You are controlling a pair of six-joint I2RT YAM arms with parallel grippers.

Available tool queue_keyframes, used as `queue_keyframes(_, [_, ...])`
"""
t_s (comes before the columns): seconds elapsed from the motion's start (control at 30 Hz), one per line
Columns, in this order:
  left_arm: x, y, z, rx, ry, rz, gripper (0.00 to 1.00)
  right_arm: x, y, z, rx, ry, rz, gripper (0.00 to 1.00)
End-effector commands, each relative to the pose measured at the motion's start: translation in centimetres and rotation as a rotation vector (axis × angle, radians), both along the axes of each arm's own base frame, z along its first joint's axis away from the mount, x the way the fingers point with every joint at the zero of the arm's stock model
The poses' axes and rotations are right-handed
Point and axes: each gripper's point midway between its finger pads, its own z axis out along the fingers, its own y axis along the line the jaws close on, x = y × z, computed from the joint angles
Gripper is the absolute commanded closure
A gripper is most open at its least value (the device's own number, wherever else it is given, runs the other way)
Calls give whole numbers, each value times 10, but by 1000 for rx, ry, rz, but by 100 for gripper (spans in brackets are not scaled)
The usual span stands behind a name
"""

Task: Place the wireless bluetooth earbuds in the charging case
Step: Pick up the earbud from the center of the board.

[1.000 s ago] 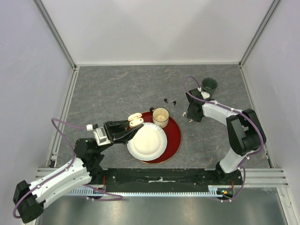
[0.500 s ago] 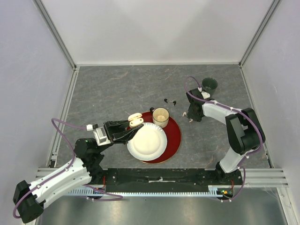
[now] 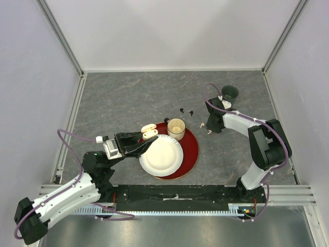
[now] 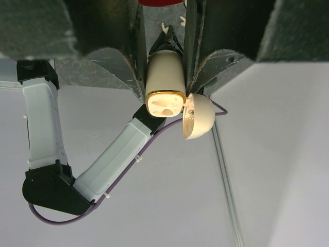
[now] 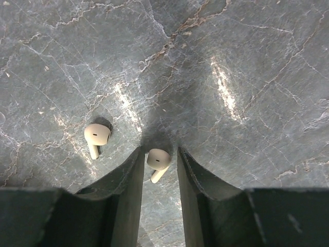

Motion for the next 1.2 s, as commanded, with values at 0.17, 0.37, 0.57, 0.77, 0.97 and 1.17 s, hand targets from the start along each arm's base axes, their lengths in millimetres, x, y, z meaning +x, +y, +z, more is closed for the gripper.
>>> queue_keyframes(0.17, [-1,2,13,-26,-46,16,98,-17,-2,-17,7,54,31,62])
queue_keyframes(0.37, [0,1,13,-23,-45,11,98,-20,0,-20,22,63,27,65])
queue_keyframes(0.57, [1,-1,11,-18,-38,11,98,-21,3,-17,39,57,25,60])
queue_keyframes(0.77, [1,-1,12,-21,-40,9,98,-23,4,-19,47,65,29,60])
queue_keyframes(0.97, [1,-2,11,-17,-39,7,98,-24,4,-21,49,71,27,62])
queue_keyframes(1.17, [1,-2,11,-16,-39,5,98,-28,4,-23,54,79,30,64])
